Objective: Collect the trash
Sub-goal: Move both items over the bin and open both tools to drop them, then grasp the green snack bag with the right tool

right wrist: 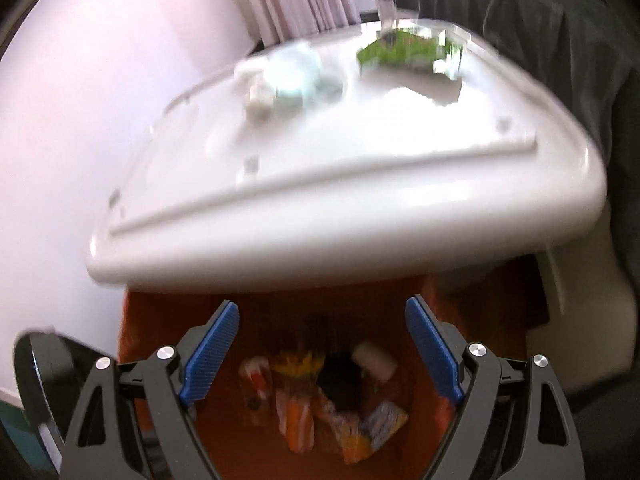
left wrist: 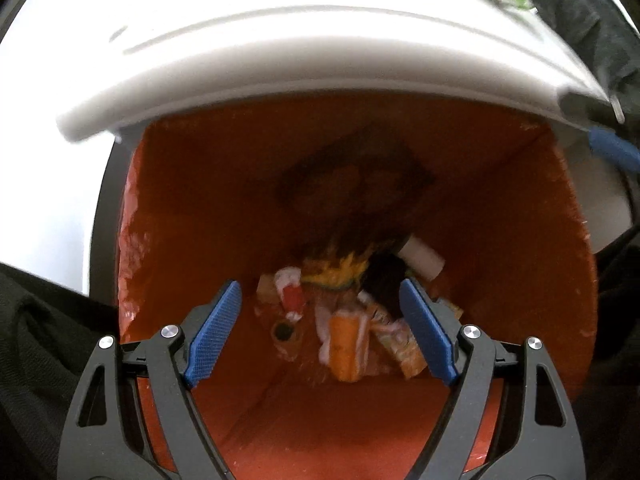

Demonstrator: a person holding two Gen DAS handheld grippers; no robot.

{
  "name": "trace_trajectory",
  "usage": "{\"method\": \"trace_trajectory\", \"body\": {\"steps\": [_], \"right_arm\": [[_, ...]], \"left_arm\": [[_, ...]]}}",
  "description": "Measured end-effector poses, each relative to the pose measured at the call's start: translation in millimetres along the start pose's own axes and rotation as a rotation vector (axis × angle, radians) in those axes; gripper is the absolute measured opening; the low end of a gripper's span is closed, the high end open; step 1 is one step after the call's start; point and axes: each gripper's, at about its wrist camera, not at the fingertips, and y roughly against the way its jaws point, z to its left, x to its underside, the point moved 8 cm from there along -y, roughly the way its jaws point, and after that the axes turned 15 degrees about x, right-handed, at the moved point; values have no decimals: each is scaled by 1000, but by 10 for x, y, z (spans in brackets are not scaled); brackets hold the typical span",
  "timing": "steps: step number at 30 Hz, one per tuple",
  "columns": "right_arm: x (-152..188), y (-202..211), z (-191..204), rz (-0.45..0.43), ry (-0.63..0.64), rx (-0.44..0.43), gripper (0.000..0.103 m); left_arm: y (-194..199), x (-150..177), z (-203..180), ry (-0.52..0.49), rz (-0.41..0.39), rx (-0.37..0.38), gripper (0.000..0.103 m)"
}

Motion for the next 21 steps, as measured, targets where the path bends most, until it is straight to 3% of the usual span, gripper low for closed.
{"method": "trace_trajectory", "body": {"steps": [8, 14, 17, 21], "right_arm": [[-1286, -11, -337, -152, 74, 123, 88], [-2144, -475, -398, -209, 312, 268, 91], [-2366, -793, -396, -167, 409, 288, 92], [-2530, -1112, -411, -82, 428, 251, 93]], "left_arm": [[7, 36, -215, -67, -36, 30, 79], [-30, 47, -237, -67, -19, 53, 79], [-60, 58, -233, -69, -13, 55, 79], [-111, 53, -224, -67, -4, 56, 79]]}}
